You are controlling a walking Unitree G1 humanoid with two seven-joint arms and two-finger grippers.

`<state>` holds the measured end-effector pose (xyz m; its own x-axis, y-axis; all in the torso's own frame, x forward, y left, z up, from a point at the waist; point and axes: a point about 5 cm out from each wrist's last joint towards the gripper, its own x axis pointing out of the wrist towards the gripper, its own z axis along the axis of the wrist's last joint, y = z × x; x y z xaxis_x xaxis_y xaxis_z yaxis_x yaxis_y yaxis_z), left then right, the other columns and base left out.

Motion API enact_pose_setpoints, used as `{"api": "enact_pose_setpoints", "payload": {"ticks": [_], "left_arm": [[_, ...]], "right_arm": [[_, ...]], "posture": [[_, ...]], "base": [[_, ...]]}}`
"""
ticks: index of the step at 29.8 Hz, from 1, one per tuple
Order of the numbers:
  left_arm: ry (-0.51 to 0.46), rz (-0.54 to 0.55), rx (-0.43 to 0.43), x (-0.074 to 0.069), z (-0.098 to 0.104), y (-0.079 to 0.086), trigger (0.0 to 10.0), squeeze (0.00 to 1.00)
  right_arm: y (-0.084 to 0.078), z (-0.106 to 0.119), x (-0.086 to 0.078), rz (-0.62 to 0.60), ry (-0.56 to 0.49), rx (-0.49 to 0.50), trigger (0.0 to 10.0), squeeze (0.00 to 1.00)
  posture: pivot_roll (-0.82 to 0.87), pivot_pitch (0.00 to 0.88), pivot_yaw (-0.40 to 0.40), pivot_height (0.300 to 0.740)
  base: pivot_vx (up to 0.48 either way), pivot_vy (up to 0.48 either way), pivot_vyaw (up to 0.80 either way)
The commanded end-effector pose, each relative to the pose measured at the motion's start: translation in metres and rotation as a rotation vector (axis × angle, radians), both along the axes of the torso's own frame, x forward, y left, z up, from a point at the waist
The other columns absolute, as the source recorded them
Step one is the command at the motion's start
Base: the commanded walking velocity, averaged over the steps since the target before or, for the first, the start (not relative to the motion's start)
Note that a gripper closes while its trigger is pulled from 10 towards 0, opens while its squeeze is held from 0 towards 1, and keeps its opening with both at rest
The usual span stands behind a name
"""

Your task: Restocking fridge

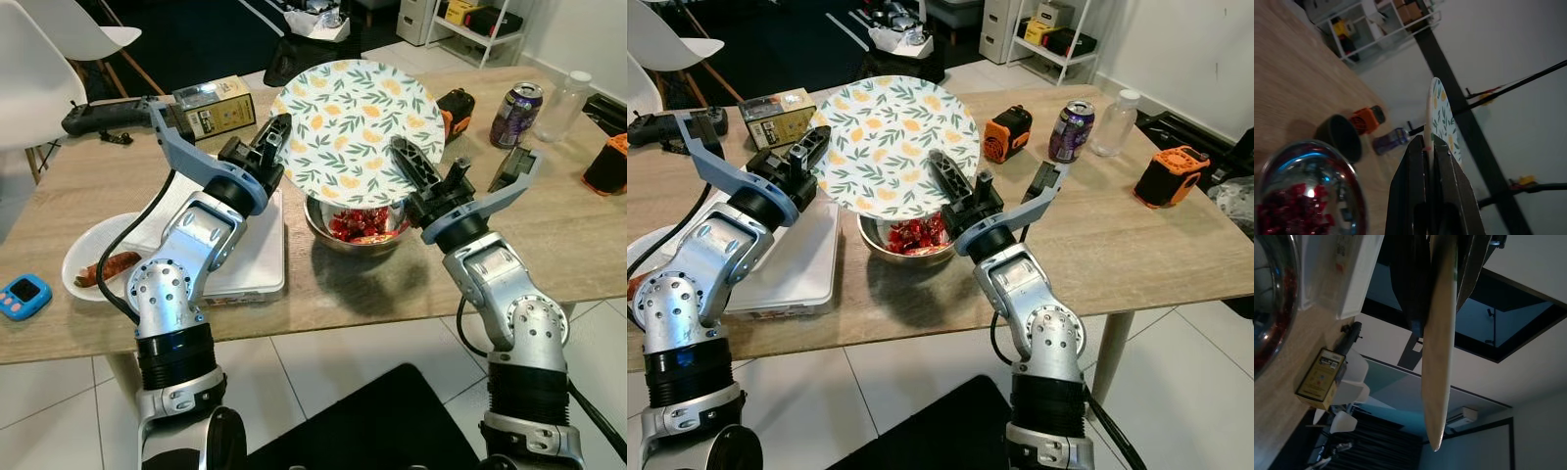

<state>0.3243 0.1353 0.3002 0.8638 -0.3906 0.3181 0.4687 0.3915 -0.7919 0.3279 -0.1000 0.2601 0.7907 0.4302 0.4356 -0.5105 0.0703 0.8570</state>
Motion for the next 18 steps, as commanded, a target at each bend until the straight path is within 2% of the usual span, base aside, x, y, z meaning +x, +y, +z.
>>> {"api": "enact_pose_setpoints", "payload": {"ticks": [1, 6, 7, 8, 9, 10, 13, 14, 15, 16, 17, 18], "left_arm": [[-0.017, -0.033, 0.051, -0.005, 0.002, -0.011, 10.0, 0.00], [-0.012, -0.028, 0.067, -0.006, 0.002, -0.013, 10.0, 0.00], [-0.011, -0.027, 0.073, -0.006, 0.001, -0.014, 10.0, 0.00], [-0.008, -0.022, 0.080, -0.006, 0.000, -0.014, 10.0, 0.63], [-0.007, -0.018, 0.084, -0.006, -0.001, -0.015, 10.0, 0.63], [-0.014, -0.023, 0.088, -0.007, -0.001, -0.016, 10.0, 1.00], [0.010, -0.011, 0.108, -0.006, -0.005, -0.016, 10.0, 1.00], [0.010, -0.004, 0.131, -0.007, -0.007, -0.014, 10.0, 0.84], [0.010, 0.004, 0.158, -0.007, -0.009, -0.012, 10.0, 0.00], [-0.019, 0.033, 0.276, -0.010, -0.012, -0.009, 10.0, 0.00], [-0.019, 0.033, 0.276, -0.010, -0.012, -0.009, 10.0, 0.00], [-0.039, 0.050, 0.362, -0.012, -0.014, -0.007, 10.0, 0.00]], "right_arm": [[-0.004, -0.003, 0.004, -0.037, 0.034, 0.010, 0.0, 0.00], [-0.004, -0.006, 0.004, -0.035, 0.060, 0.021, 0.0, 0.00], [-0.004, -0.006, 0.004, -0.036, 0.064, 0.020, 4.0, 0.00], [-0.004, -0.007, 0.005, -0.037, 0.071, 0.020, 10.0, 0.00], [-0.004, -0.007, 0.005, -0.037, 0.075, 0.020, 10.0, 0.00], [-0.004, -0.008, 0.005, -0.041, 0.086, 0.022, 10.0, 0.00], [-0.006, -0.011, 0.008, -0.064, 0.118, 0.040, 10.0, 0.00], [-0.012, -0.012, 0.010, -0.099, 0.138, 0.054, 10.0, 0.00], [-0.018, -0.012, 0.013, -0.134, 0.154, 0.070, 10.0, 0.00], [-0.029, -0.012, 0.017, -0.188, 0.174, 0.071, 10.0, 0.00], [-0.029, -0.012, 0.017, -0.188, 0.174, 0.071, 10.0, 0.00], [-0.036, -0.012, 0.020, -0.224, 0.187, 0.070, 10.0, 0.00]], "posture": [[0.01, 0.153, 0.025, 0.737], [0.01, 0.150, 0.027, 0.737], [0.01, 0.150, 0.027, 0.737], [0.01, 0.150, 0.027, 0.737], [0.01, 0.150, 0.027, 0.737], [0.01, 0.149, 0.026, 0.737], [0.01, 0.149, 0.027, 0.737], [0.01, 0.151, 0.028, 0.737], [0.01, 0.152, 0.028, 0.737], [0.01, 0.155, 0.029, 0.737], [0.01, 0.155, 0.029, 0.737], [0.01, 0.158, 0.030, 0.737]], "base": [[0.000, 0.000, 0.00], [0.000, 0.000, 0.00], [0.000, 0.000, 0.00], [0.000, 0.000, 0.00], [0.000, 0.000, 0.00], [0.000, 0.000, 0.00], [0.000, 0.000, 0.00], [0.000, 0.000, 0.00], [0.000, 0.000, 0.00], [0.000, 0.000, 0.00], [0.000, 0.000, 0.00], [0.000, 0.000, 0.00]]}}
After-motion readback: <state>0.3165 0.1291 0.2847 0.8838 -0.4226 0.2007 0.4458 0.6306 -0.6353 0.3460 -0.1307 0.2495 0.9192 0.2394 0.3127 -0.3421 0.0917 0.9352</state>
